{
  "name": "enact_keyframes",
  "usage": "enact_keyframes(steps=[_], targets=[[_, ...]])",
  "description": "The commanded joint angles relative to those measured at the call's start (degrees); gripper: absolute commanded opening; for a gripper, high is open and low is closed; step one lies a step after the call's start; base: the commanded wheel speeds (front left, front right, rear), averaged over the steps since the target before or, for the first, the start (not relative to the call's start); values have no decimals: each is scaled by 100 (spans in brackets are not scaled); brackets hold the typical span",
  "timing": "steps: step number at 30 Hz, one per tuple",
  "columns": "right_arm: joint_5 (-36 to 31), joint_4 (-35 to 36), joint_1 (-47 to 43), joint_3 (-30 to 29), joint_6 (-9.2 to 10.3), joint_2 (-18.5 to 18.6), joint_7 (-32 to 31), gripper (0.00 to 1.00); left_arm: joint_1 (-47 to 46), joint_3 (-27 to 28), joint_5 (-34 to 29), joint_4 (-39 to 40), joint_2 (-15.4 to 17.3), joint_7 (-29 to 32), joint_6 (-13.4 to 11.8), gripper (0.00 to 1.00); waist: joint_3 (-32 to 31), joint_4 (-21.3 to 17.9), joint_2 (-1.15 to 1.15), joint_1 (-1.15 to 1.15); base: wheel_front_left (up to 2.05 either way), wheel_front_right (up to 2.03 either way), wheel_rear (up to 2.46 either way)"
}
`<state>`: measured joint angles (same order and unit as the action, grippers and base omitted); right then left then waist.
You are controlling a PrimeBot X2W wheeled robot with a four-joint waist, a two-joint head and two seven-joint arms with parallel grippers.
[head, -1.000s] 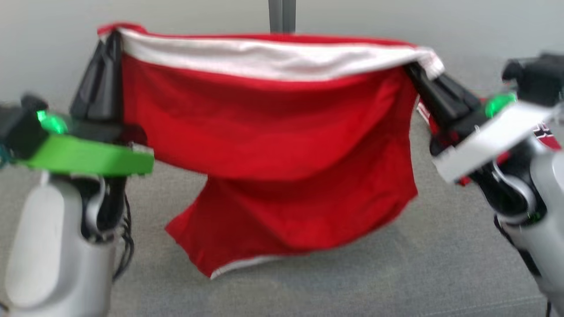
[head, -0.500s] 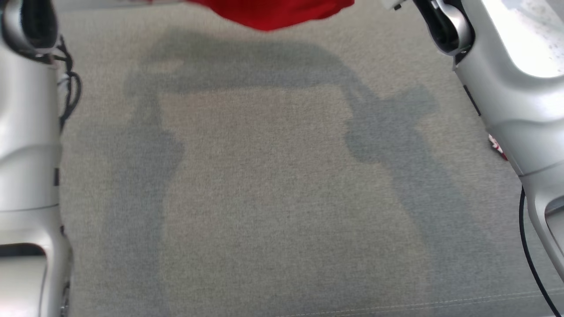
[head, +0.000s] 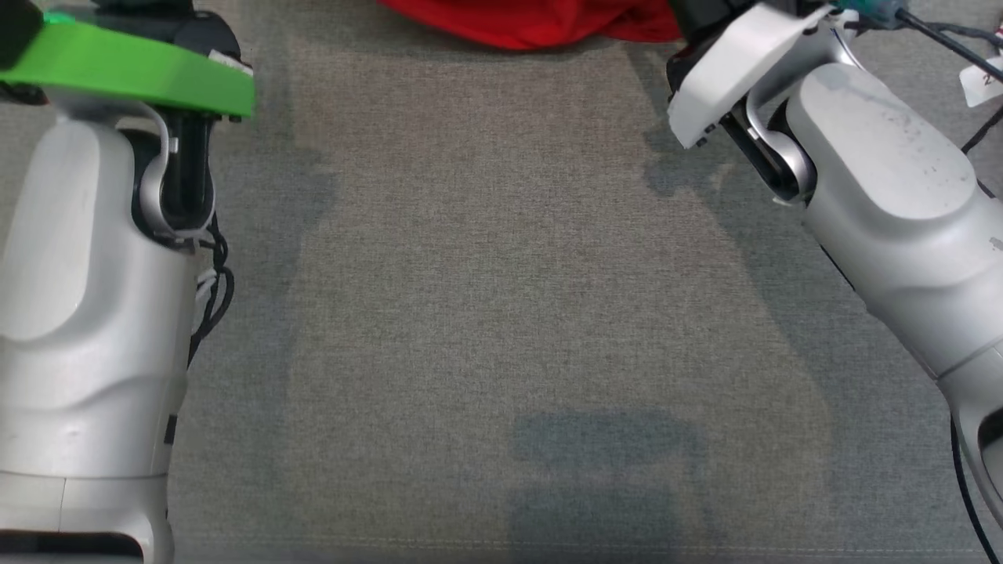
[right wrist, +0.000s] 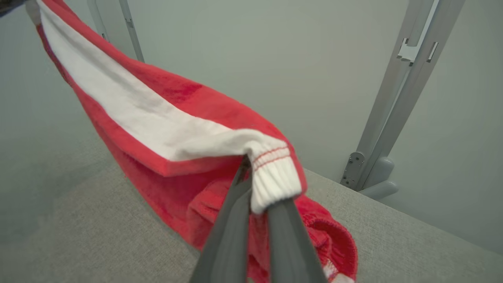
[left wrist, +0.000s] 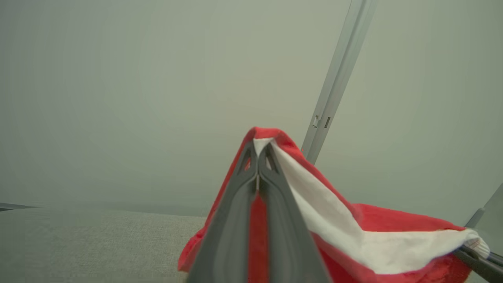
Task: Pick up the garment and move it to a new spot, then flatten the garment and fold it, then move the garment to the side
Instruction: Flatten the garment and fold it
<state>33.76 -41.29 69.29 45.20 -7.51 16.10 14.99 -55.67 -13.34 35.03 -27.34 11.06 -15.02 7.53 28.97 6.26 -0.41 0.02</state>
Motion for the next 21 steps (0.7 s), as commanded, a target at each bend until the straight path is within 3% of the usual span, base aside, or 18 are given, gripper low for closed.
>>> enact_keyframes(steps=[1,11,16,21], targets=[[49,182,-194,23,5,112,20,0,205,16,31,216,58,-18,-12,0,82,99,41,-2,0,0,0],[314,1793,-1781,-33,5,817,21,0,2346,279,271,1744,204,-17,-12,0,-383,3,41,-2,0,0,0],[175,2478,-2968,-343,5,1012,19,0,3524,554,274,2196,16,-18,-12,0,-761,31,41,-2,0,0,0],[-73,3012,-4210,-800,5,953,18,0,4608,801,283,2507,-228,-19,-12,0,-1208,-21,41,-2,0,0,0]])
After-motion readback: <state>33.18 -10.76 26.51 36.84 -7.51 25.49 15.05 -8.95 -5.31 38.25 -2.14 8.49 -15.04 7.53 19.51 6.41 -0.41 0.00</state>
